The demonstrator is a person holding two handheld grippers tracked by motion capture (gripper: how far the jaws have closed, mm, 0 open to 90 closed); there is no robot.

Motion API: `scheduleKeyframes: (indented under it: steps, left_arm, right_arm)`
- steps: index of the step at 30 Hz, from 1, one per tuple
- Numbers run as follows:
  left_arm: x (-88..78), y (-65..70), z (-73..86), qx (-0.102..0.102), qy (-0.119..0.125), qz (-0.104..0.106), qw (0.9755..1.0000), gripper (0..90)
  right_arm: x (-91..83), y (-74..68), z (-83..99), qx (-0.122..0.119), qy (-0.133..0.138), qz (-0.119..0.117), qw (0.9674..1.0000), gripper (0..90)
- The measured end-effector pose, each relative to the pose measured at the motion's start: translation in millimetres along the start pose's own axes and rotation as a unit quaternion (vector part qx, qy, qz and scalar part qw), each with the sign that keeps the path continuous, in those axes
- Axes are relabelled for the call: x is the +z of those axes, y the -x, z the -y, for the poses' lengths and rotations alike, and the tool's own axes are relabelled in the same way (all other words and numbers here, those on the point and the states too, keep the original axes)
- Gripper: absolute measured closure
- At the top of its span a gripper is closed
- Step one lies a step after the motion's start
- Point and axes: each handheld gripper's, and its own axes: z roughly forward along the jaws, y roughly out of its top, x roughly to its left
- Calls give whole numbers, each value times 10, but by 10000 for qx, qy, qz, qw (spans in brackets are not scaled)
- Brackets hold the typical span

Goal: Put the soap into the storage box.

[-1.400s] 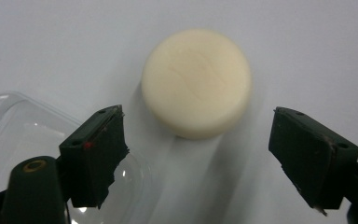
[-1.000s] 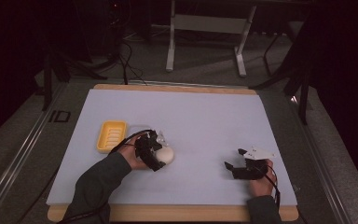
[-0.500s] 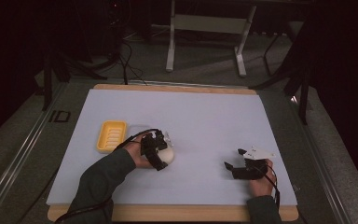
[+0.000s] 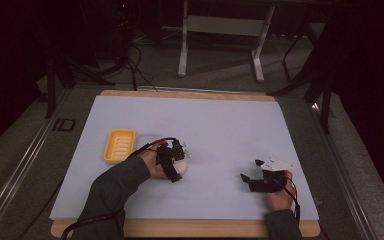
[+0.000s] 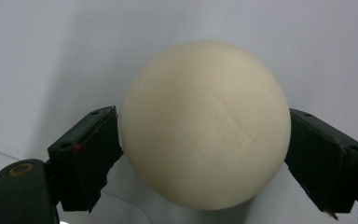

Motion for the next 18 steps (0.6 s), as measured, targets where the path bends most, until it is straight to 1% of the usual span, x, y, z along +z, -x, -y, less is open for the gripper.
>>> scheduleKeyframes:
  steps: [5,7,8,10,11,13,14,18]
  left_arm:
    - [11,-12,-51,-1,-92,-7,10000,150]
    - [9,-23,-70,23,-118,21,9999,153]
    - [13,-23,-80,4,-136,46,9999,155]
    - [19,-29,-99,57,-228,66,9997,164]
    - [21,-34,-106,92,-243,27,9997,170]
    - [30,-43,-119,30,-216,92,9997,186]
    - [39,-46,-128,32,-228,129,9997,201]
    - [51,-63,-162,45,-350,217,9991,216]
  right_arm:
    - [2,-1,-1,1,-11,-2,10000,180]
    - [3,-1,-1,-6,-17,-8,10000,180]
    - [4,0,-1,-12,-11,-9,10000,180]
    - [3,0,-1,0,-16,-11,10000,180]
    - [4,0,-1,-2,-17,-13,10000,180]
    - [4,-1,-1,-8,-21,-15,10000,180]
    - [4,-1,-1,-7,-24,-16,10000,180]
    - [6,-1,-2,-11,-26,-21,10000,180]
